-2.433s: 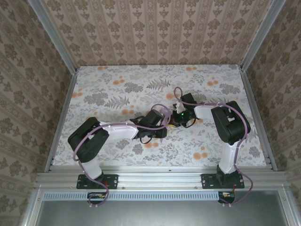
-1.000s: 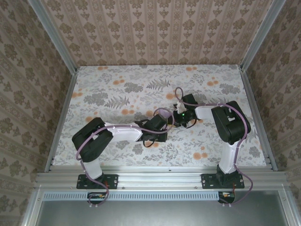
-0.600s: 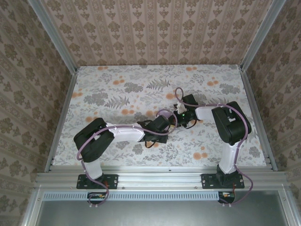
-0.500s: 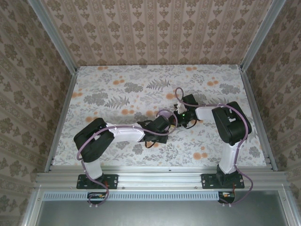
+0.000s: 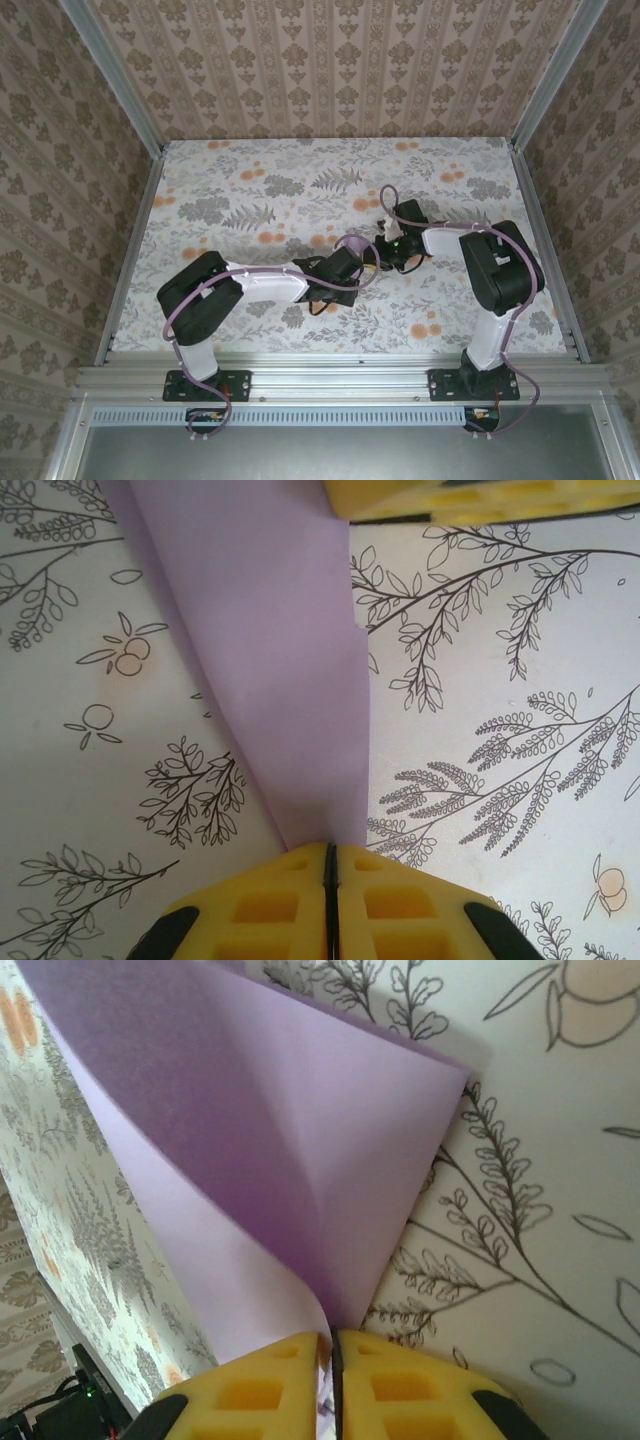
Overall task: Fold a paper plane with a square sheet of paper (pick it up from the middle)
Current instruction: Fold the wing for the fifth time at the center of the table.
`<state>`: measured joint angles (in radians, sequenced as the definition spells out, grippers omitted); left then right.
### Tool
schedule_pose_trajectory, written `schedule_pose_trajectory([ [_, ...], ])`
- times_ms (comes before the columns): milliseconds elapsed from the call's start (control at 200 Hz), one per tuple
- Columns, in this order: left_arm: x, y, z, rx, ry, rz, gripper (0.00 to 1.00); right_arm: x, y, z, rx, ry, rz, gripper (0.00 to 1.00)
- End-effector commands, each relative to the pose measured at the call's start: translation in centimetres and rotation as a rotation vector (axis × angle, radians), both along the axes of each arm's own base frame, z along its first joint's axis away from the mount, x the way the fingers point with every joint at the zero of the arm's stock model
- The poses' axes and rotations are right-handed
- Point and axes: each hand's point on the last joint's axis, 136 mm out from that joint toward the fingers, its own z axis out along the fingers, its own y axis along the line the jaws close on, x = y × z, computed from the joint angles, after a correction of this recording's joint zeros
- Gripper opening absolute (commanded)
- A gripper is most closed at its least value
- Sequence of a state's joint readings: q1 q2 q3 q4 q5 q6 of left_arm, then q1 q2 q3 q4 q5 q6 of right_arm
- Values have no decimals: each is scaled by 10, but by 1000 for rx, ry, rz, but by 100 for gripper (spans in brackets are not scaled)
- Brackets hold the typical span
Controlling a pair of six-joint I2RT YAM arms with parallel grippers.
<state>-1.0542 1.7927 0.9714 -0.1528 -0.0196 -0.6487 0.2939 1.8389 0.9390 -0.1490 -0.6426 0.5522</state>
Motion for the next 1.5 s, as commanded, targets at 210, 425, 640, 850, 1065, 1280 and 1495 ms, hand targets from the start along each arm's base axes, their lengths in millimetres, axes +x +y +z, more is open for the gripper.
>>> schedule_pose_trajectory([
  [210,-33,42,-43,211,104,-80,10,-14,-2,36,44,-26,4,20],
  [425,-34,44,-44,208,104,-83,10,-19,19,49,258,10,-34,15],
  [640,-33,39,-44,187,98,-93,10,-12,32,40,353,50,-66,10],
  [850,-34,38,-44,186,102,-103,10,-11,44,27,372,87,-63,8],
  [1065,-34,38,-41,178,103,-103,10,-17,34,0,250,112,-69,8],
  [1280,-33,27,-25,123,93,-104,11,-28,18,-34,117,150,-65,6],
  [1495,-29,16,3,44,67,-93,15,-35,1,-47,-18,147,-47,5],
])
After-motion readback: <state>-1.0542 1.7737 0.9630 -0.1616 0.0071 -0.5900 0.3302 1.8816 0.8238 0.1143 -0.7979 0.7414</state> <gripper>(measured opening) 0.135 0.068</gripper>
